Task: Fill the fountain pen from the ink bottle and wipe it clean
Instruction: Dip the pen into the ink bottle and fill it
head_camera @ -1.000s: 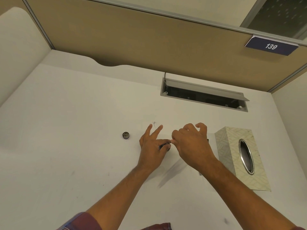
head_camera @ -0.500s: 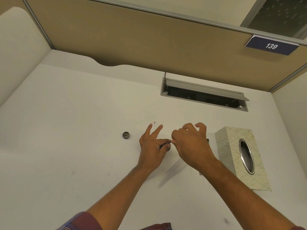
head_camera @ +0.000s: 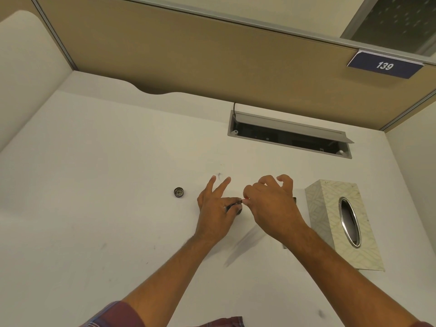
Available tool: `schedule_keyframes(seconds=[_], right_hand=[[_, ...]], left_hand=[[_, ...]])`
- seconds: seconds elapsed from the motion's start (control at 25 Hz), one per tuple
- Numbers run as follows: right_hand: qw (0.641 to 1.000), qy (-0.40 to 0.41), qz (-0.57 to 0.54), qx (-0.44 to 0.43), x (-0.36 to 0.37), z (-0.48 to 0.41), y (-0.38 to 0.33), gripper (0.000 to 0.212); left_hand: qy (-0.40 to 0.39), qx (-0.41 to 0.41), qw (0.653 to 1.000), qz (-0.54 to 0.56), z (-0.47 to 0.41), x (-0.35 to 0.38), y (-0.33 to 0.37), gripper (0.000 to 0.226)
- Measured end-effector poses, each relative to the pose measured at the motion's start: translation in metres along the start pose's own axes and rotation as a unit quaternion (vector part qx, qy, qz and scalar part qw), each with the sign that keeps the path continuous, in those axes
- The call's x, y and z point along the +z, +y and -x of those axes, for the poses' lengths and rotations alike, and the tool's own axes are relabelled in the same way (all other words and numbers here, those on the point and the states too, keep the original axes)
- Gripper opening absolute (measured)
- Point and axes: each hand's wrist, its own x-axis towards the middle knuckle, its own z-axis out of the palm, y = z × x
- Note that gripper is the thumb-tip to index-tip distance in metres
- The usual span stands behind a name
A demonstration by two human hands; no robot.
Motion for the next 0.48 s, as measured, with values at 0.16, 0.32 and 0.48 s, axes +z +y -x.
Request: schedule_keyframes(seconds=[0.16,0.32,0.48], right_hand=[[0.999,0.026,0.003,0.019,0.0034,0.0011,-0.0001,0.021],[0.999,0.026,-0.016,0.023,0.0030,0.0013,-0.0006,0.022],[1.000,-0.017,-0.014,-0.001,0.0004,0.0020,-0.0009,0.035]], left_hand=[[-0.003,0.011,1.000,-0.003,0.0011,-0.0002,0.0013,0.011],[-0.001,0.008,1.000,-0.007,-0.0002,-0.0020,0.0017,0.014],[0.000,0.006,1.000,-0.006,0.0005,-0.0014,0.0002,0.013]])
